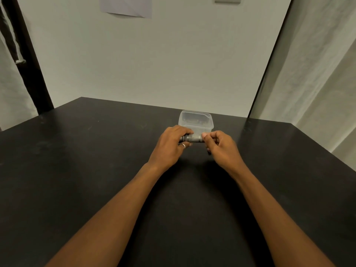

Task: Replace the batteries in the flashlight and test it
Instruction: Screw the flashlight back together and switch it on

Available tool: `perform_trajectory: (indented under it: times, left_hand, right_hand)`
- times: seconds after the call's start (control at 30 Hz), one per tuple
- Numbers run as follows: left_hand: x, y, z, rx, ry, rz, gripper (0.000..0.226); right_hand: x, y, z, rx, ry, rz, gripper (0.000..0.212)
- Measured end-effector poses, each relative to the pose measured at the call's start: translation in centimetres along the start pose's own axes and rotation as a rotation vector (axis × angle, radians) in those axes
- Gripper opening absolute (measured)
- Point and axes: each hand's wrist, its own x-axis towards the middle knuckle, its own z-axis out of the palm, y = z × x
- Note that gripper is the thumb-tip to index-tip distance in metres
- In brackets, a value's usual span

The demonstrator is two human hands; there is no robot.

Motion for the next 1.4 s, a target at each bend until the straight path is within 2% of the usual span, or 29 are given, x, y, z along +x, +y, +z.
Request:
perform_trajectory:
  times: [0.27, 0.4, 0.47, 0.57, 0.67, 0.77, 0.83, 0.9, 0.93, 1.0, 1.07, 1.2, 1.3, 1.4]
  left_hand:
    - [-0.1, 0.2, -0.1, 0.000, 0.001, 0.008, 0.034]
    - [0.1, 0.2, -0.2, -0.010, 0.025, -0.006, 0.035]
    - [0.1, 0.3, -0.1, -0.016, 0.028, 0.000, 0.035]
    - [0.1, 0.4, 0.0, -0.015, 0.027, 0.015, 0.037]
    - [0.2, 0.4, 0.1, -0.048, 0.040, -0.047, 0.051]
    - [0.5, 0.9, -0.2, -0.199, 0.072, -0.289, 0.080]
    - [0.9, 1.4, -0.2, -0.402, 0.090, -0.521, 0.090]
    - [1.4, 1.9, -0.4, -0.814, 0.097, -0.752, 0.084]
    - [1.6, 2.0, -0.4, -1.032, 0.104, -0.818, 0.071]
    - [1.7, 1.9, -0.7, -1.268, 0.160, -0.846, 0.037]
    - [1.6, 1.8, -1.0, -1.346, 0.201, -0.847, 0.020]
    - [1.5, 1.8, -1.2, -1.408, 0.169, -0.857, 0.026]
    - [1.4, 2.1, -1.0, -1.418, 0.106, -0.861, 0.030]
    - [1.3, 2.4, -0.9, -1.424, 0.060, -0.870, 0.033]
  right_hand:
    - [-0.1, 0.2, 0.1, -0.067, -0.016, 0.006, 0.034]
    - [-0.2, -0.1, 0.3, 0.068, 0.035, 0.020, 0.030]
    - [-0.3, -0.5, 0.4, 0.176, 0.002, 0.053, 0.029]
    - [-0.3, -0.6, 0.5, 0.184, -0.028, 0.034, 0.025]
    - [-0.4, -0.8, 0.4, 0.215, 0.010, 0.026, 0.021]
    - [-0.6, -1.1, 0.3, 0.228, 0.081, 0.020, 0.016]
    - [-0.7, -1.3, 0.2, 0.280, 0.108, 0.018, 0.014]
    - [-0.8, -1.6, 0.1, 0.363, 0.096, 0.013, 0.014]
    - [-0.9, -1.7, 0.1, 0.393, 0.080, 0.005, 0.013]
    - [-1.0, -1.9, 0.3, 0.424, 0.028, -0.010, 0.014]
    - [-1.0, -2.0, 0.5, 0.467, -0.007, 0.007, 0.020]
    - [-0.7, -2.0, 0.7, 0.684, 0.083, 0.139, 0.040]
    - [-0.5, -1.8, 0.7, 0.755, 0.182, 0.196, 0.035]
    - [-0.5, -1.6, 0.7, 0.692, 0.232, 0.177, 0.028]
